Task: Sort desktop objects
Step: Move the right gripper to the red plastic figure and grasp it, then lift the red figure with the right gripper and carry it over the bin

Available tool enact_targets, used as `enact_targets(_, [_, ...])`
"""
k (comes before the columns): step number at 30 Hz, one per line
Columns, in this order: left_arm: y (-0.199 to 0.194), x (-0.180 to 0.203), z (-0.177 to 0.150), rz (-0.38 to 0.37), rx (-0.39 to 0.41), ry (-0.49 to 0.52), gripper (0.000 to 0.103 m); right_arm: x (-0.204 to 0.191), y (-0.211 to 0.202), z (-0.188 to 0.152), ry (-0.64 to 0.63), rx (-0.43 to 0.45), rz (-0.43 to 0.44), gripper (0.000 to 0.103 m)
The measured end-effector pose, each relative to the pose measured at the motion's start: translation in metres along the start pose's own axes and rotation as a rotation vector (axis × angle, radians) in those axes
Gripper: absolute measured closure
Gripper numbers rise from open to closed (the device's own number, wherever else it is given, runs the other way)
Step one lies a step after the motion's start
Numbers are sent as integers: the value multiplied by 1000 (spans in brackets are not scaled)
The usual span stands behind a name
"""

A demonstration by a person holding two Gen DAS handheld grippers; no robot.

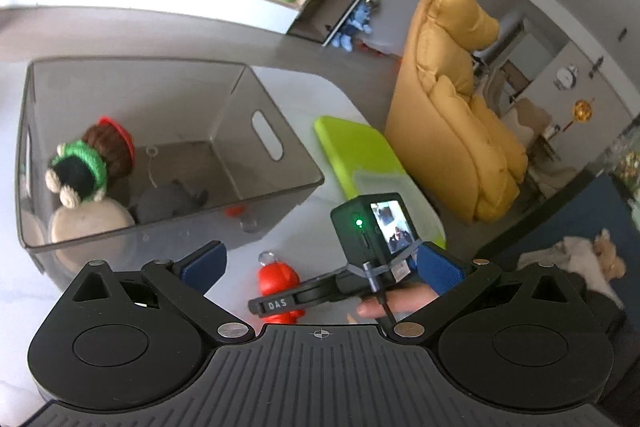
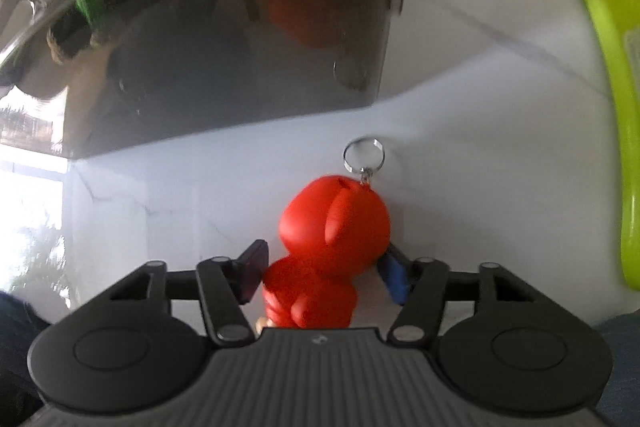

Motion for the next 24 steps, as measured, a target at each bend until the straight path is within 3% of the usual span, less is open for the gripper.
enact_targets(5, [-8, 12, -4, 23, 18, 75, 0, 7, -12, -4, 37, 5, 45, 43])
enact_targets(13, [-14, 18, -4, 33, 33, 92, 0, 23, -72, -9, 35, 86, 33, 43])
enact_targets(18, [-15, 20, -6, 43, 34, 106, 0, 36, -90, -10, 103, 120, 56, 43])
enact_targets(20, [-14, 18, -5, 54, 34, 102, 0, 44, -106, -1, 117, 152, 79, 43])
enact_targets(24, [-8, 11, -2, 99, 38, 85, 0, 36, -147, 26, 94, 301, 87, 43])
Point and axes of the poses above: each gripper's, at about its wrist camera, not at the fingertips, and y roughly the way its jaws point, x to its right, z to its top, the point moved 1 cm from there along y, roughly the way its jaws point, and after that the axes turned 12 degrees about x, right-handed, at the moved point
